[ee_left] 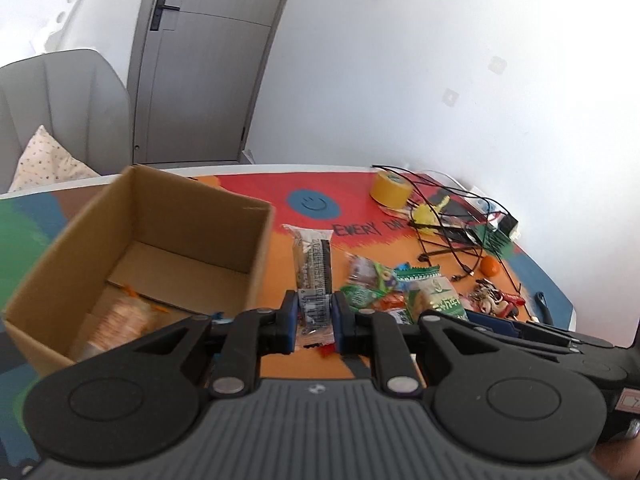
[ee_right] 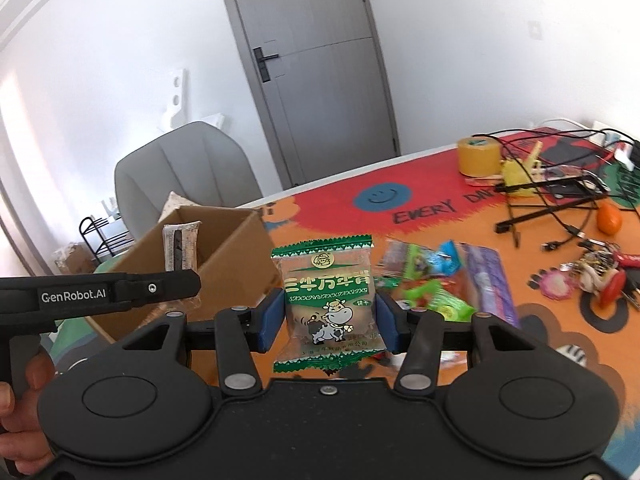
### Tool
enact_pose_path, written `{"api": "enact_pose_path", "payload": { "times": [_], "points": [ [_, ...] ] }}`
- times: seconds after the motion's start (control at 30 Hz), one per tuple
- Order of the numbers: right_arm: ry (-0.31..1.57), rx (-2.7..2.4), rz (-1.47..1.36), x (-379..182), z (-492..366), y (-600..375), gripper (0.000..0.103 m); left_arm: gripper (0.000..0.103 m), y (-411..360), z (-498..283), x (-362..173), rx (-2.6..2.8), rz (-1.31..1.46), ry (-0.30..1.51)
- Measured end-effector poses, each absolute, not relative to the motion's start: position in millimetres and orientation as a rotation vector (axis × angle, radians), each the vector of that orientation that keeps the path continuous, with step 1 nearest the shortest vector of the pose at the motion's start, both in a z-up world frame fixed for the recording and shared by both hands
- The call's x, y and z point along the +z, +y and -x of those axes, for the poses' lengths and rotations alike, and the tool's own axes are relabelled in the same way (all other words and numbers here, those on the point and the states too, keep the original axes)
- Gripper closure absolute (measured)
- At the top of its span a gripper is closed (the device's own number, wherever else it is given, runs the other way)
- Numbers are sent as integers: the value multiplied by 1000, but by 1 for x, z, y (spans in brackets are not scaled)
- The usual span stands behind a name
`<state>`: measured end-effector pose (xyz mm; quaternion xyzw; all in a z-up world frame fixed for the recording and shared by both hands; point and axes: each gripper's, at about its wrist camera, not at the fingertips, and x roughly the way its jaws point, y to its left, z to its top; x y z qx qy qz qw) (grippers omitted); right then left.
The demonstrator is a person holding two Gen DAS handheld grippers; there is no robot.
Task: Organize snacks
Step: 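Carry both packets over the box and open both grippers to drop them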
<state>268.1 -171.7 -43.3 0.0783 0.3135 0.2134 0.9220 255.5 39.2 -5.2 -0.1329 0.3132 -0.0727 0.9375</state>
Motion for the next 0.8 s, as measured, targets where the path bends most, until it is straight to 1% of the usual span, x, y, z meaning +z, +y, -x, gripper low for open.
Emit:
{"api": "enact_pose_path", "payload": {
  "times": [0.27, 0.53, 0.57, 0.67, 0.73, 0.8],
  "points": [
    [632, 494, -153, -34, -268, -141, 54, 87, 74, -245, -2, -85, 286, 637],
    [625, 536, -130, -27, -270, -110, 54, 86, 99, -244, -14, -41, 319, 698],
    [625, 539, -128, -26, -271, -106, 54, 83, 101, -243, -15, -31, 318, 703],
    [625, 551, -130, -23, -274, -97, 54, 82, 109, -240, -16, -18, 338, 708],
    [623, 560, -130, -20, -275, -92, 54, 79, 113, -236, -13, -1, 336, 699],
    [621, 570, -129, -18, -277, -86, 54, 71, 117, -233, -10, 13, 335, 692]
  ]
}}
